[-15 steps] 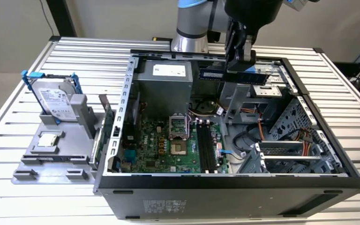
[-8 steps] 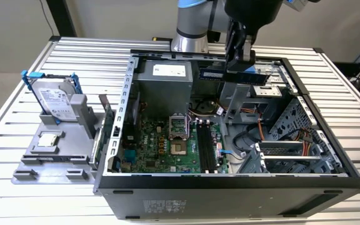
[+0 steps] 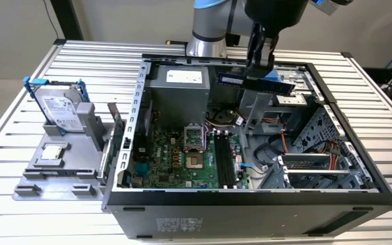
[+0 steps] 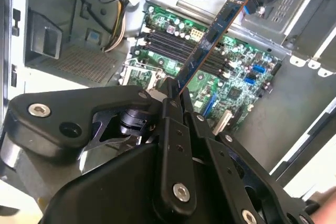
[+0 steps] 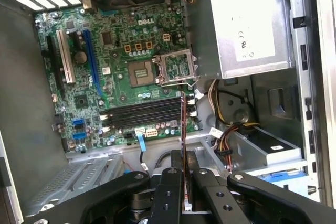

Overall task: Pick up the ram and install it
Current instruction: 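Insert the ram into the slot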

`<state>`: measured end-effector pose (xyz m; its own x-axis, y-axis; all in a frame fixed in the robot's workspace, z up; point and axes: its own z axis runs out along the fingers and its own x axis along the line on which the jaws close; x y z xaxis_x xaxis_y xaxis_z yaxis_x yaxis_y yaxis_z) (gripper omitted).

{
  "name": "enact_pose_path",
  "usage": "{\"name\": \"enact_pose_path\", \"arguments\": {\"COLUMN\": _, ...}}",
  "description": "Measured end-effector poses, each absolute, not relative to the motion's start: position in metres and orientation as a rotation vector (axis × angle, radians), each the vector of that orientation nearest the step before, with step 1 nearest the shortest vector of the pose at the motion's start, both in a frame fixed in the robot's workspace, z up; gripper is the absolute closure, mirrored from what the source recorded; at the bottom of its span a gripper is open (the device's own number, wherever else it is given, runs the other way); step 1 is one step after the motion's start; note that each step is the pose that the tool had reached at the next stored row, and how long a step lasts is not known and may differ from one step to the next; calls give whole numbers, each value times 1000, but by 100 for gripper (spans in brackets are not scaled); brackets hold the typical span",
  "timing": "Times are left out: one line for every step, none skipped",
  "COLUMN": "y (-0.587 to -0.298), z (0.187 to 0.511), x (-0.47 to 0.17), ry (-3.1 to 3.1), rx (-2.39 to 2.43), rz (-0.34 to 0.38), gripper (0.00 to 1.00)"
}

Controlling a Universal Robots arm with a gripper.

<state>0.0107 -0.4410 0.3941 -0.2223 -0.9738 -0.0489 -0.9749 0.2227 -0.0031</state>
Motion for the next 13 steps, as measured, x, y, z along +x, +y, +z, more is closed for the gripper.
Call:
{"name": "enact_pose_path", "arguments": {"y": -441, "z": 394, "x": 11, "ry": 2439, "rx": -1916, "rz": 43, "gripper": 100}}
{"name": "enact_pose_path", "arguments": {"y": -441, "z": 394, "x": 11, "ry": 2451, "rx": -1899, "rz": 43, "gripper": 100}}
{"name": "enact_pose_path", "arguments": {"y": -441, "z": 394, "x": 11, "ry": 2465, "rx": -1881, "rz": 42, "gripper": 100}}
{"name": "enact_pose_path", "arguments": {"y": -441, "z": 394, "x": 11, "ry": 2478, "rx": -1863, "rz": 42, "gripper": 100}}
{"name": "enact_pose_path", "arguments": {"y": -441, "z": 394, "x": 11, "ry": 2491, "rx": -1845, "rz": 41, "gripper": 100}}
{"name": "enact_pose_path", "arguments": {"y": -441, "z": 394, "x": 11, "ry": 2504, "rx": -1827, "rz": 41, "gripper": 100}}
{"name": "enact_pose_path", "arguments": {"y": -441, "z": 394, "x": 11, "ry": 2517, "rx": -1809, "rz": 40, "gripper": 100}}
{"name": "enact_pose_path", "arguments": {"y": -441, "z": 394, "x": 11, "ry": 2529, "rx": -1791, "rz": 40, "gripper": 100}}
{"name": "enact_pose_path", "arguments": {"y": -441, "z": 394, "x": 11, "ry": 2542, "rx": -1773, "rz": 39, "gripper": 100}}
{"name": "enact_pose_path", "arguments": {"y": -441, "z": 394, "x": 11, "ry": 2555, "rx": -1754, "rz": 39, "gripper": 100}}
{"name": "enact_pose_path", "arguments": {"y": -441, "z": 394, "x": 11, "ry": 2568, "rx": -1735, "rz": 38, "gripper": 100}}
{"name": "enact_pose_path", "arguments": {"y": -441, "z": 394, "x": 11, "ry": 2581, "rx": -1716, "rz": 38, "gripper": 100}}
{"name": "enact_pose_path", "arguments": {"y": -441, "z": 394, "x": 11, "ry": 2593, "rx": -1697, "rz": 37, "gripper": 100}}
